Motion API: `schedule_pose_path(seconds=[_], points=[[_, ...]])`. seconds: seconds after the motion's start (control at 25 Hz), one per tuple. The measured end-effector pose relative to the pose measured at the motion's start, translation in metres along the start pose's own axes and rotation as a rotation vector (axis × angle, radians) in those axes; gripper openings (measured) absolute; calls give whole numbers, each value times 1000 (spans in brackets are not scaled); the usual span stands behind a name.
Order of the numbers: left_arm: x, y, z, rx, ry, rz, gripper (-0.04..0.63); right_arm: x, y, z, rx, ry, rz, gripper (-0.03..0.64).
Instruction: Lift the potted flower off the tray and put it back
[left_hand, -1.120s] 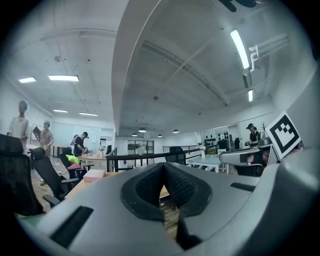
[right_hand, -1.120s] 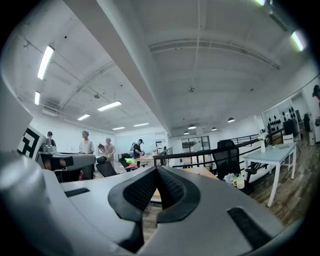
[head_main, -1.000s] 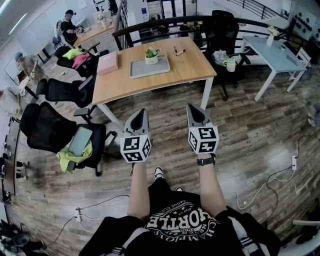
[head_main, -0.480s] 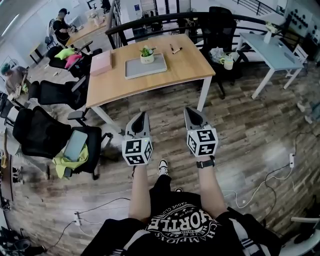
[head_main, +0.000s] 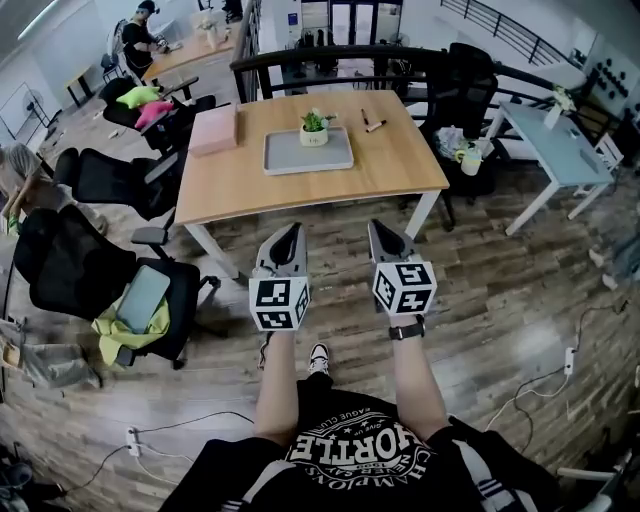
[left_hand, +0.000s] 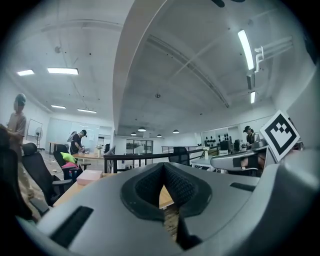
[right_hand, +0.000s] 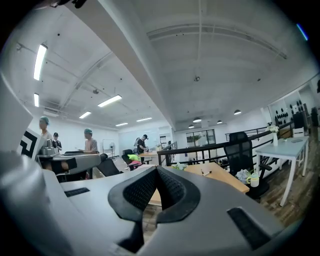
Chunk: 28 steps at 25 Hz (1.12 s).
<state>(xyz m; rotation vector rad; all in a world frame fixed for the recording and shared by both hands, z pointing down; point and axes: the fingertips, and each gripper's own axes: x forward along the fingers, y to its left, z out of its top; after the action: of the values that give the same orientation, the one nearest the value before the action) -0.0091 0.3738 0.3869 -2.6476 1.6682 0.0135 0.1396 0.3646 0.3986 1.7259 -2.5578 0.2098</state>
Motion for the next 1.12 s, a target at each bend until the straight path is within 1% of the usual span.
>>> schedule_pose_path(seconds=[0.28, 0.52, 0.68, 0.88, 0.96, 1.12], points=[[41, 49, -19, -29, 35, 1, 18, 56, -12, -4, 71, 22, -23, 17], [77, 85, -23, -52, 28, -7, 18, 103, -14, 2, 104, 12, -30, 18], [96, 103, -24, -52, 25, -31, 18, 135, -13, 4, 119, 18, -53, 18], [113, 122, -26, -54, 14, -45, 18, 166, -2, 3, 69, 32, -50, 18], [120, 130, -33, -62, 23, -51, 18, 178, 2, -1, 48, 46, -43, 18], [133, 140, -43, -76, 43, -58, 18, 197, 0, -5, 44, 61, -39, 18]])
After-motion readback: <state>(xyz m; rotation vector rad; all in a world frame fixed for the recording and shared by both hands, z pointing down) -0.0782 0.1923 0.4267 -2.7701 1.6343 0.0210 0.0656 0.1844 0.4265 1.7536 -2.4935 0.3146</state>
